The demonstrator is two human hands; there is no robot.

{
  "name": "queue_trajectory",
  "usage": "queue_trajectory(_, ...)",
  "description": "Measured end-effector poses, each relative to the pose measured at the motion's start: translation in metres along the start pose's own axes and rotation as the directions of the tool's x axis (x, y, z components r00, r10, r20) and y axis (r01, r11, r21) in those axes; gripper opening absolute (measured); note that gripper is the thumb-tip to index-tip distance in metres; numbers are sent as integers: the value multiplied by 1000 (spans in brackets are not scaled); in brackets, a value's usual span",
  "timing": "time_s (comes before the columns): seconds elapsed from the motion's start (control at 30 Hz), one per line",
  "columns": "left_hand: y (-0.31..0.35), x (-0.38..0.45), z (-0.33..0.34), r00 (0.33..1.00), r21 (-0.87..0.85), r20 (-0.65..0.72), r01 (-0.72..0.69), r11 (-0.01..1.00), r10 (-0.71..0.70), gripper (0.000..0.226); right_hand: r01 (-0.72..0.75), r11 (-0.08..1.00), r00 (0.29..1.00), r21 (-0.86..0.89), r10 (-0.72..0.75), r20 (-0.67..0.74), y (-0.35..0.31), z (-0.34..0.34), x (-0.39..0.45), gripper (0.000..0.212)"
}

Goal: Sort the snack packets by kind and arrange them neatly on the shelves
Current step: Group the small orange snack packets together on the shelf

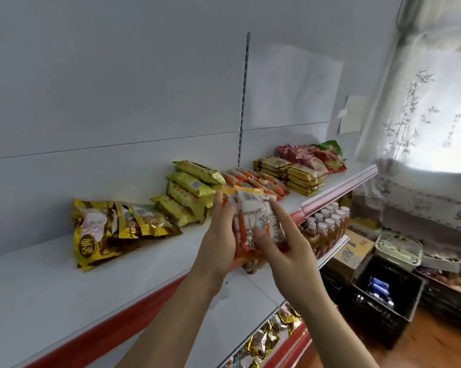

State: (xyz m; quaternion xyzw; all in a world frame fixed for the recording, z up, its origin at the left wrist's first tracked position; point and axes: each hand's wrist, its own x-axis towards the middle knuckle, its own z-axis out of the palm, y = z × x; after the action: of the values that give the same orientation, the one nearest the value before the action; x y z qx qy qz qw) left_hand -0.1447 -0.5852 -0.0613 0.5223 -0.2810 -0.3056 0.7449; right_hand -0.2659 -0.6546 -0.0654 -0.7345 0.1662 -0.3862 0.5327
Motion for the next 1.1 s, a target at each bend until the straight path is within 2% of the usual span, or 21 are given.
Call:
queue_trajectory(0.07,-10,35,11,998,32,-33,-59,998,60,54,-21,999,999,32,22,-24,16,-16,31,56)
queue_trajectory(0.1,-13,52,18,995,68,-50,-84,994,87,52,-22,999,999,37,23,-32,23,-23,47,54)
queue_trajectory(0.23,-16,120,40,983,177,-144,-90,980,116,74,-49,994,998,95,53,-38,45,-45,115,56)
queue_trajectory(0.43,-16,199,52,945,323,-286,-58,945,156,46,-61,997,996,51,58,66,82,-57,213,59)
queue_trajectory(0.57,-6,246,47,893,406,-406,-13,914,193,39,-102,995,975,-3,101,199,99,-53,280,59)
queue_trajectory(0.67,2,279,46,828,441,-514,32,897,223,38,-34,987,957,-156,78,280,105,-49,328,65)
queue_trajectory(0.77,5,308,43,774,501,-584,104,859,247,36,56,952,924,-301,65,378,114,-44,369,59)
queue_trajectory(0.87,-4,329,40,738,511,-643,214,833,204,35,227,829,874,-510,59,483,133,-38,403,44)
queue_trajectory(0.97,-21,336,35,709,684,-635,330,651,307,36,383,688,834,-617,29,551,154,-38,423,47)
queue_trajectory(1.03,-30,338,32,708,780,-596,400,481,379,46,464,660,798,-591,-22,602,161,-38,428,48)
queue_trajectory(1.1,-38,339,29,720,816,-578,500,292,383,55,528,628,761,-572,-51,647,164,-38,430,45)
